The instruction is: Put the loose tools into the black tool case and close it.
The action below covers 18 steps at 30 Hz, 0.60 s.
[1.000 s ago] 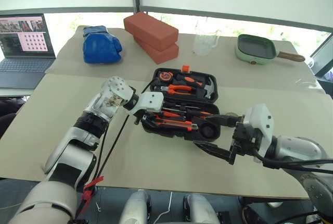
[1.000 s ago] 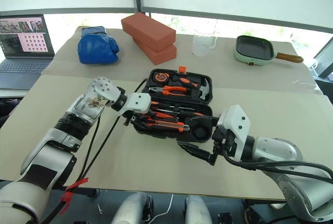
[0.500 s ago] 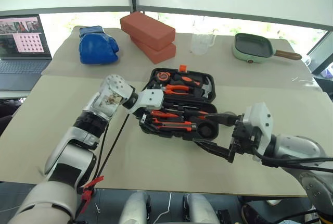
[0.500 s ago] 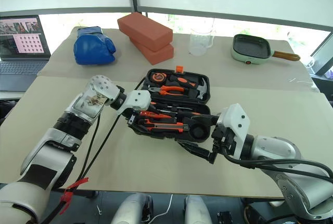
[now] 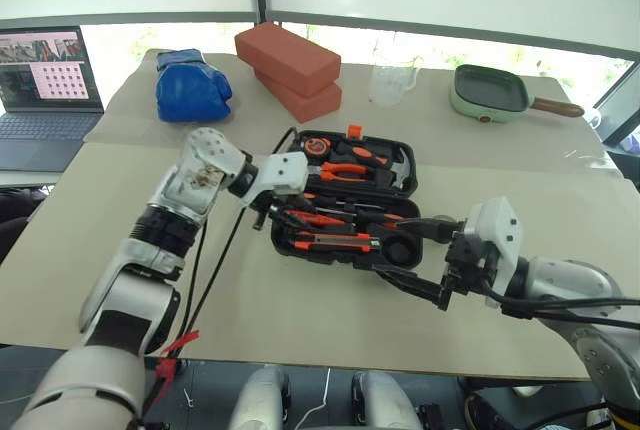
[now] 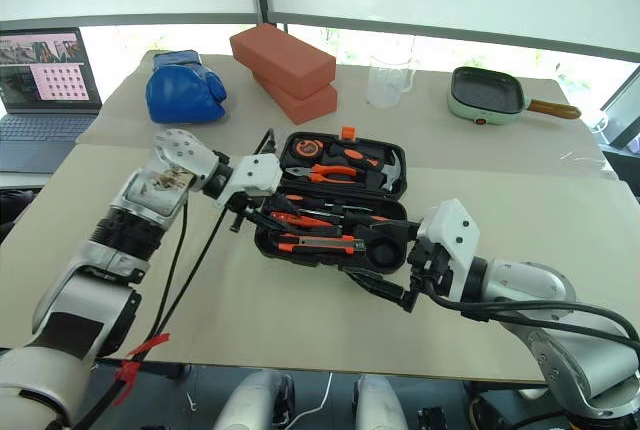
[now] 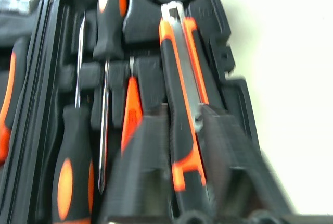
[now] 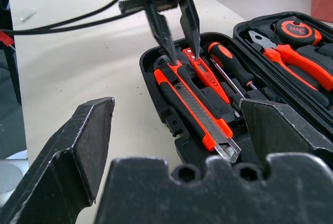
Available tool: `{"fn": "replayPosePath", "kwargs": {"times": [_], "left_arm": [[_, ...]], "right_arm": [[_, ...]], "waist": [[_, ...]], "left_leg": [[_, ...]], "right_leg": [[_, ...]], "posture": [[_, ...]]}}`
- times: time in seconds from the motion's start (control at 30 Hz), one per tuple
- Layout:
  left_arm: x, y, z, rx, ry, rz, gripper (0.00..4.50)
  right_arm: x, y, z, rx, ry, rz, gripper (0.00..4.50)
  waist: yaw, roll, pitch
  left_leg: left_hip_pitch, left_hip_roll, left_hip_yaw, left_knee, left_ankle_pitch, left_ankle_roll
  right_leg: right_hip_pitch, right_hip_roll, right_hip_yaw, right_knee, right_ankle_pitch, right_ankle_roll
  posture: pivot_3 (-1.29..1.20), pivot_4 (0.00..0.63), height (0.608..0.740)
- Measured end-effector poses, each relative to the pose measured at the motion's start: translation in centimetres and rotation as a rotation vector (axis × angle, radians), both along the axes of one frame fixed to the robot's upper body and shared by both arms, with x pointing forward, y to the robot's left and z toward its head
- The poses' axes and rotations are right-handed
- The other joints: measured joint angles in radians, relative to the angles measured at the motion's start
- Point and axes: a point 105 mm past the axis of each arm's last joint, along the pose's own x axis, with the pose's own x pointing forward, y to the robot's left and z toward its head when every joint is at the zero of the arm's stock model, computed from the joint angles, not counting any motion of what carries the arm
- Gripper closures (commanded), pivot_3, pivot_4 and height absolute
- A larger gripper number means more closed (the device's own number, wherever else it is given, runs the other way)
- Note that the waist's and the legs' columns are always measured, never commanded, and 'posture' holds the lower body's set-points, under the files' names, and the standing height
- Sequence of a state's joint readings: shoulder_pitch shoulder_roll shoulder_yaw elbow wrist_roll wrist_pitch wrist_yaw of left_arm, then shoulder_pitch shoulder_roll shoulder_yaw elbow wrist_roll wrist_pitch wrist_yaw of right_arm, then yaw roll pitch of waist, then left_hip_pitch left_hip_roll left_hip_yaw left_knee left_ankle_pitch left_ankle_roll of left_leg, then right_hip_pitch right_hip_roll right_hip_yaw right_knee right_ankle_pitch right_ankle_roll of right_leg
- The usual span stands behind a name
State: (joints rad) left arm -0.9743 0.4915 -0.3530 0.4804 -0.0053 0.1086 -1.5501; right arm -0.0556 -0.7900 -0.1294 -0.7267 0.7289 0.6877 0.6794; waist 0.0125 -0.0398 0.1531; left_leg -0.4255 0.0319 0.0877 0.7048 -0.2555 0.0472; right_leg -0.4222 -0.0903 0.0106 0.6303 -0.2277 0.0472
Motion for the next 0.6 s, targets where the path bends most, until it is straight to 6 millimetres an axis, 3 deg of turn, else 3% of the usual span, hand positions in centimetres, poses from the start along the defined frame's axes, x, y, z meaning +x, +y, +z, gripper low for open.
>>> {"fn": "replayPosePath", "kwargs": {"times": [0.6], "left_arm": [[-0.3, -0.5, -2.7, 0.105, -0.097, -0.087, 4.48]], "right_arm": [[-0.2, -0.1, -0.3, 0.001, 0.011, -0.013, 0.0]], "waist": [[0.002, 0.0, -0.001]], "left_leg": [[0.002, 0.0, 0.0, 0.0, 0.0, 0.0]], "right_leg": [[0.002, 0.0, 0.0, 0.0, 0.0, 0.0]], "posture": [[0.0, 0.15, 0.738]]}}
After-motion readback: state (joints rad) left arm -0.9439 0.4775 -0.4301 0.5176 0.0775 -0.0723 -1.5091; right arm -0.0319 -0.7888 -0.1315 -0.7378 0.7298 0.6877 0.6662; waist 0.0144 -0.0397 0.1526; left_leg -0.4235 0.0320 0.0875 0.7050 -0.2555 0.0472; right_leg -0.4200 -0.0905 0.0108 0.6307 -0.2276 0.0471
